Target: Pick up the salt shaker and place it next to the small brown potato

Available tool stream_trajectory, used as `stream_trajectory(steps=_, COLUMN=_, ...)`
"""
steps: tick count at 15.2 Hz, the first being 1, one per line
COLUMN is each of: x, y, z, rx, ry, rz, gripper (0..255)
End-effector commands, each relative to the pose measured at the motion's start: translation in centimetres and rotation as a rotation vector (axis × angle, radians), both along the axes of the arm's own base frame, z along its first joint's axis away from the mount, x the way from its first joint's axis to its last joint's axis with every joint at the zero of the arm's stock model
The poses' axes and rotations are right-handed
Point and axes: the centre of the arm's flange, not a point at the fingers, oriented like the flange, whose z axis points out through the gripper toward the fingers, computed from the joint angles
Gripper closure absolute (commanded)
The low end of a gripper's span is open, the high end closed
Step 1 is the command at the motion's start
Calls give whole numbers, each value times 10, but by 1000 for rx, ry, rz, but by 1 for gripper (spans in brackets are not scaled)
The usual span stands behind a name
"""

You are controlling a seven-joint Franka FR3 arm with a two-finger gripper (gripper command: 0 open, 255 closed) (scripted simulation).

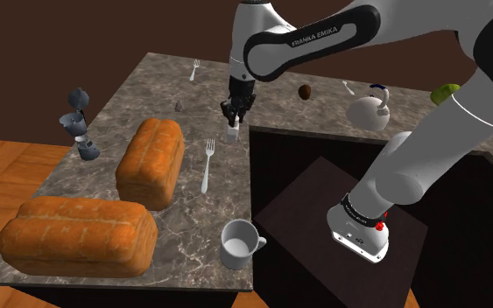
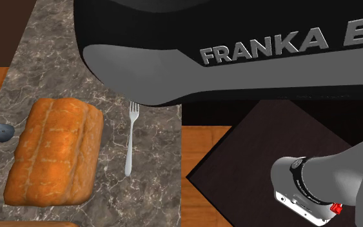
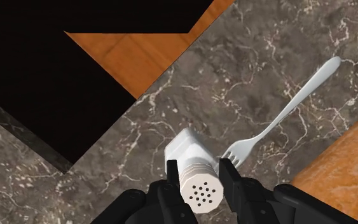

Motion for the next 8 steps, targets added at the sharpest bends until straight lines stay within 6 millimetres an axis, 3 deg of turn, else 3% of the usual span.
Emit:
stream_trajectory(steps=1, x=0, y=0, z=11, rx=0, ry=0, rz=0, gripper=255)
stream_trajectory(steps=8, x=0, y=0, z=48, rx=0, ry=0, rz=0, gripper=255)
